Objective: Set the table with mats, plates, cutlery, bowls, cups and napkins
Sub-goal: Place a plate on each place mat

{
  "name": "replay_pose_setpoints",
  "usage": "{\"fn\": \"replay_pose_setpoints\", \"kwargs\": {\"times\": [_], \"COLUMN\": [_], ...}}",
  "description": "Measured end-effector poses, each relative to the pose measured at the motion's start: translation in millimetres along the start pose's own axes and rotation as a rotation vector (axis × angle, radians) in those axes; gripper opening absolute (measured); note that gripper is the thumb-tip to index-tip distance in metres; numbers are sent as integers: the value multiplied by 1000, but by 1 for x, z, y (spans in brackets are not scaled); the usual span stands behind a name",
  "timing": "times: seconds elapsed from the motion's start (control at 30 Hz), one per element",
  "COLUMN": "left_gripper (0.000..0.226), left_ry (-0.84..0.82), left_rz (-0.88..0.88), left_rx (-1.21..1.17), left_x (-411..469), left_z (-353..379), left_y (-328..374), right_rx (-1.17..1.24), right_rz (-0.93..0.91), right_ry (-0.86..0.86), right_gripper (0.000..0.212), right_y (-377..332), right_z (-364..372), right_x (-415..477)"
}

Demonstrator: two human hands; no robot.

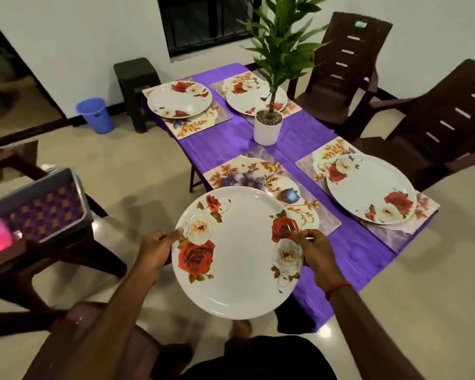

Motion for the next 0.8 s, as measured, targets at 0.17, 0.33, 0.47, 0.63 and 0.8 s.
{"fn": "replay_pose_setpoints", "kwargs": {"times": [0.17, 0.33, 0.47, 0.63, 0.8], "left_gripper": [37, 31, 30, 29, 21], "left_ry": [-48, -83, -130, -230, -366], "left_rz": [-9, -13, 17, 22, 73], "left_rx": [64, 79, 133, 211, 270], "left_x": [44, 73, 93, 127, 173], "left_z": [21, 43, 65, 99, 134], "left_y": [22, 43, 64, 85, 111], "right_rx": [8, 26, 21, 32, 46], "right_rz": [46, 61, 85, 128, 174], "right_ry": [36, 96, 164, 252, 380], "right_gripper": [23, 21, 22, 23, 26], "right_y": [2, 3, 5, 10, 2], "right_z": [12, 14, 13, 16, 30], "right_x": [27, 41, 51, 62, 75]}}
Point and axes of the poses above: each hand's wrist, its own x-axis towards the middle knuckle, its own z-axis out of the palm, y = z × x, the point moved 4 cm from there along x, towards the middle knuckle, and after that the axes turned 8 degrees about y, right-handed, at the moved point
